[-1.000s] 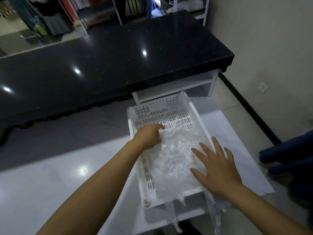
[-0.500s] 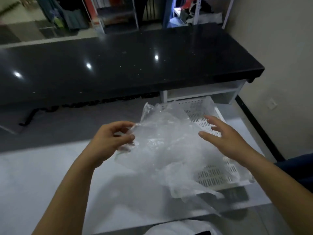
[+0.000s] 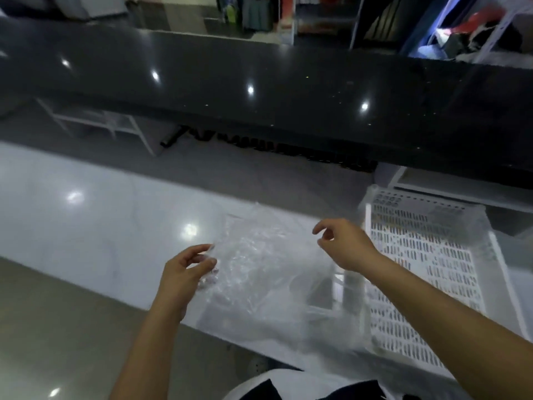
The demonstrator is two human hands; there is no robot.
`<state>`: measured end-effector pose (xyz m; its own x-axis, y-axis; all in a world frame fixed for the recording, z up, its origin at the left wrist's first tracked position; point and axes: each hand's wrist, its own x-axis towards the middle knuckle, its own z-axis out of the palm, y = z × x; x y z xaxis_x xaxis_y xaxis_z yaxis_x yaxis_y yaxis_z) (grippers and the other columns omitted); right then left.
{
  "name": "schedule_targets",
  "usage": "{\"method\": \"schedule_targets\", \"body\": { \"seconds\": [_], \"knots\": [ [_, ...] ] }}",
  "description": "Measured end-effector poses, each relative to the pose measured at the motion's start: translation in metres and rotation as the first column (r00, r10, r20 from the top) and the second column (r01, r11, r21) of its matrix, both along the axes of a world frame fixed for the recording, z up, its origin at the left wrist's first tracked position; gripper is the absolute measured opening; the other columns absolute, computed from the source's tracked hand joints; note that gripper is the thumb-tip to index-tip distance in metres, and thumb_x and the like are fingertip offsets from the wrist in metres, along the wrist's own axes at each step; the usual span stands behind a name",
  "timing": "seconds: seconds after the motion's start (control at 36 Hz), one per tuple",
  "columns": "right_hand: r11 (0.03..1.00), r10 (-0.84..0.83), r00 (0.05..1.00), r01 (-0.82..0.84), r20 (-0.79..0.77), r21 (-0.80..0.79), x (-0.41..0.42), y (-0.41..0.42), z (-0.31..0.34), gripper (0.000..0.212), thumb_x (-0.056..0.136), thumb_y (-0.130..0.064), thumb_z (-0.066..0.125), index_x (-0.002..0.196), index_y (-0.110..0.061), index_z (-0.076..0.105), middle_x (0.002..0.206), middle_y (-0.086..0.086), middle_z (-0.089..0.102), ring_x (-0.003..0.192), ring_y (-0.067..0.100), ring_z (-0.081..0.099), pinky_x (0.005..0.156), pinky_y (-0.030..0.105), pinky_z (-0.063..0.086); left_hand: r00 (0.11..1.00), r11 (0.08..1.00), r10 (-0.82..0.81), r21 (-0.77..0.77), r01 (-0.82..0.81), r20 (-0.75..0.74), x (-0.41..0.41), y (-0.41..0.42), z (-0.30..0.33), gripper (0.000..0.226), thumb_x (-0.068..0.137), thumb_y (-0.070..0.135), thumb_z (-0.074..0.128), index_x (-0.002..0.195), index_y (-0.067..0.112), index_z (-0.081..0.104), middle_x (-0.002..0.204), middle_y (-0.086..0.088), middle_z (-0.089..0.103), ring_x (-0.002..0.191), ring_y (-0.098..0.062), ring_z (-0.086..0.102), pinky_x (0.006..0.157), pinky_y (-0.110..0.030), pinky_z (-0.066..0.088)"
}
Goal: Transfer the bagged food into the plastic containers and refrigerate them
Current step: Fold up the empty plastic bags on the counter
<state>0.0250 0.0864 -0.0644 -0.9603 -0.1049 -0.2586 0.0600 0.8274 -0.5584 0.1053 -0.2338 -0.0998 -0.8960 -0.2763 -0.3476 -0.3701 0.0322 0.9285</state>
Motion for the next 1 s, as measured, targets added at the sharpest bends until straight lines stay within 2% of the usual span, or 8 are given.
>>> {"method": "schedule_targets", "body": {
  "seconds": [0.11, 0.28, 0.53, 0.78, 0.83, 0.89, 0.94, 1.0],
  "knots": [
    [0.997, 0.063, 0.997, -0.064, 0.033, 0.042, 0.007, -0.028, -0.027, 0.025, 0.092, -0.018, 0.056, 0.109, -0.032, 0.067, 0.082, -0.017, 0.061, 0.080, 0.012, 0.059, 0.068, 0.027, 0.041, 0.992, 0.993, 0.104, -0.066, -0.099, 0.074, 0.024, -0.003, -0.027, 0.030, 0.088, 0.015, 0.075, 0.117, 0.023, 0.071, 0.112, -0.011, 0.067, 0.088, -0.026, 0.072, 0.064, -0.033, 0.058],
    [0.999, 0.035, 0.999, -0.035, 0.039, 0.014, 0.022, -0.047, -0.048, 0.036, 0.092, -0.010, 0.049, 0.119, -0.027, 0.064, 0.080, -0.013, 0.061, 0.071, 0.006, 0.056, 0.056, 0.018, 0.038, 0.988, 0.980, 0.036, -0.198, -0.006, 0.148, 0.023, -0.010, -0.042, 0.038, 0.088, 0.026, 0.075, 0.126, 0.023, 0.066, 0.115, 0.000, 0.064, 0.089, -0.010, 0.066, 0.057, -0.016, 0.048],
    [0.997, -0.050, 0.996, 0.046, -0.075, -0.056, 0.033, -0.030, -0.045, 0.042, 0.091, -0.002, 0.047, 0.129, -0.013, 0.061, 0.105, 0.008, 0.066, 0.082, 0.016, 0.054, 0.075, 0.028, 0.042, 0.968, 0.964, -0.123, -0.203, 0.169, 0.217, 0.001, -0.026, -0.027, 0.022, 0.088, 0.031, 0.075, 0.110, 0.029, 0.072, 0.104, -0.001, 0.072, 0.076, -0.010, 0.068, 0.064, -0.022, 0.050],
    [0.993, -0.044, 0.999, 0.042, 0.020, 0.108, 0.049, -0.022, -0.047, 0.053, 0.088, -0.002, 0.045, 0.140, -0.012, 0.049, 0.098, 0.008, 0.062, 0.087, 0.024, 0.057, 0.069, 0.030, 0.044, 0.957, 0.955, -0.128, -0.229, 0.189, 0.259, -0.011, -0.026, -0.032, 0.020, 0.084, 0.027, 0.079, 0.103, 0.030, 0.072, 0.094, -0.004, 0.075, 0.065, -0.012, 0.069, 0.061, -0.027, 0.053],
    [0.976, 0.012, 1.000, -0.014, 0.010, 0.215, 0.055, -0.023, -0.045, 0.055, 0.089, -0.009, 0.046, 0.144, -0.013, 0.043, 0.104, 0.009, 0.060, 0.101, 0.026, 0.052, 0.076, 0.030, 0.044, 0.958, 0.955, -0.132, -0.228, 0.192, 0.255, -0.008, -0.026, -0.035, 0.023, 0.083, 0.028, 0.080, 0.104, 0.031, 0.072, 0.095, -0.006, 0.074, 0.065, -0.013, 0.068, 0.063, -0.029, 0.054],
    [0.948, 0.088, 0.994, -0.063, -0.067, 0.312, 0.057, -0.027, -0.042, 0.058, 0.092, -0.019, 0.048, 0.149, -0.016, 0.037, 0.131, 0.010, 0.054, 0.125, 0.029, 0.043, 0.100, 0.035, 0.041, 0.961, 0.959, -0.126, -0.218, 0.182, 0.245, -0.005, -0.026, -0.036, 0.029, 0.081, 0.032, 0.081, 0.108, 0.030, 0.071, 0.097, -0.006, 0.074, 0.071, -0.017, 0.070, 0.065, -0.030, 0.056],
    [0.947, 0.185, 0.969, -0.131, -0.163, 0.294, 0.058, -0.035, -0.035, 0.059, 0.096, -0.032, 0.048, 0.152, -0.022, 0.032, 0.155, 0.011, 0.035, 0.144, 0.031, 0.025, 0.119, 0.043, 0.024, 0.963, 0.966, -0.107, -0.202, 0.159, 0.246, -0.002, -0.026, -0.035, 0.039, 0.078, 0.038, 0.083, 0.113, 0.029, 0.069, 0.100, -0.004, 0.073, 0.080, -0.020, 0.072, 0.070, -0.032, 0.057],
    [0.932, 0.322, 0.926, -0.274, -0.195, 0.239, 0.056, -0.051, -0.031, 0.062, 0.098, -0.047, 0.041, 0.156, -0.030, 0.024, 0.165, 0.006, 0.016, 0.152, 0.030, 0.007, 0.123, 0.047, 0.007, 0.960, 0.967, -0.069, -0.218, 0.132, 0.272, 0.003, -0.025, -0.033, 0.049, 0.076, 0.044, 0.084, 0.119, 0.030, 0.065, 0.104, 0.000, 0.071, 0.086, -0.018, 0.071, 0.071, -0.030, 0.055]
  ]
}}
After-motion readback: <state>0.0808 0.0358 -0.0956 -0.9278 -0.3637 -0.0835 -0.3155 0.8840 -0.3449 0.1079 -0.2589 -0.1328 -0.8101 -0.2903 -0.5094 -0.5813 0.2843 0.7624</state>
